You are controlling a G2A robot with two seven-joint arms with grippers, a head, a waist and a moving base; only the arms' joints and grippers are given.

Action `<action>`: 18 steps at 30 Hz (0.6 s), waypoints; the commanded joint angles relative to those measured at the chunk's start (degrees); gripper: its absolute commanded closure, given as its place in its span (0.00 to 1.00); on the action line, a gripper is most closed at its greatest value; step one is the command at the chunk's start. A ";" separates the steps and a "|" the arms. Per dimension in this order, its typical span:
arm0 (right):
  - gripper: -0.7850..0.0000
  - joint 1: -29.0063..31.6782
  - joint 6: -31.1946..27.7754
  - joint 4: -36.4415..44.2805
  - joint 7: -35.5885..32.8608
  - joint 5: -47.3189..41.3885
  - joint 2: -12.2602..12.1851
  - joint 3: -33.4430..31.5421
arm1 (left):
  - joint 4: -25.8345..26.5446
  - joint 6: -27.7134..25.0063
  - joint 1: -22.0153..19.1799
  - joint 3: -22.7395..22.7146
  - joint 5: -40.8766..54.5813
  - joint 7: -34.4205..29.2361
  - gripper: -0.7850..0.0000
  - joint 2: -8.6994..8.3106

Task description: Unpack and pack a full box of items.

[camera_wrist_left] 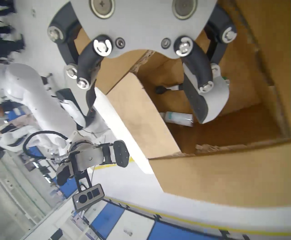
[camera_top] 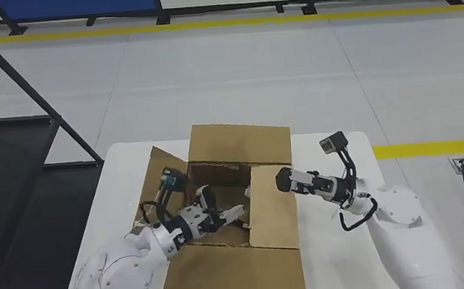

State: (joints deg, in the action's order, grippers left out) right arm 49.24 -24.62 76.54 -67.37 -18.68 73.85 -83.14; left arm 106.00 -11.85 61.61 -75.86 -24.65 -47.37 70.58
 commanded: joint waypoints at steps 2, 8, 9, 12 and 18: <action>0.00 3.59 -1.47 2.11 -1.63 -0.92 -0.94 -3.53 | -5.85 3.71 -4.99 4.35 4.84 -5.06 0.00 0.52; 0.00 9.14 -2.04 6.16 -2.90 -1.63 -2.32 -7.97 | -14.32 11.25 -11.53 10.08 5.92 -7.75 0.00 1.49; 0.00 9.64 -1.52 6.76 -3.20 -1.18 -2.51 -8.17 | -14.73 12.37 -12.14 10.55 5.33 -7.60 0.00 1.56; 0.00 10.13 0.00 7.78 -3.31 0.52 -2.85 -8.52 | -14.73 12.37 -12.14 10.55 5.33 -7.60 0.00 1.56; 0.00 10.13 0.00 7.78 -3.31 0.52 -2.85 -8.52 | -14.69 11.95 -11.45 10.89 5.66 -5.97 0.00 1.64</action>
State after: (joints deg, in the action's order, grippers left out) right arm 59.37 -24.62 84.32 -70.67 -18.17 71.00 -91.66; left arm 91.29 0.39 49.65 -65.24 -19.21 -54.70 72.16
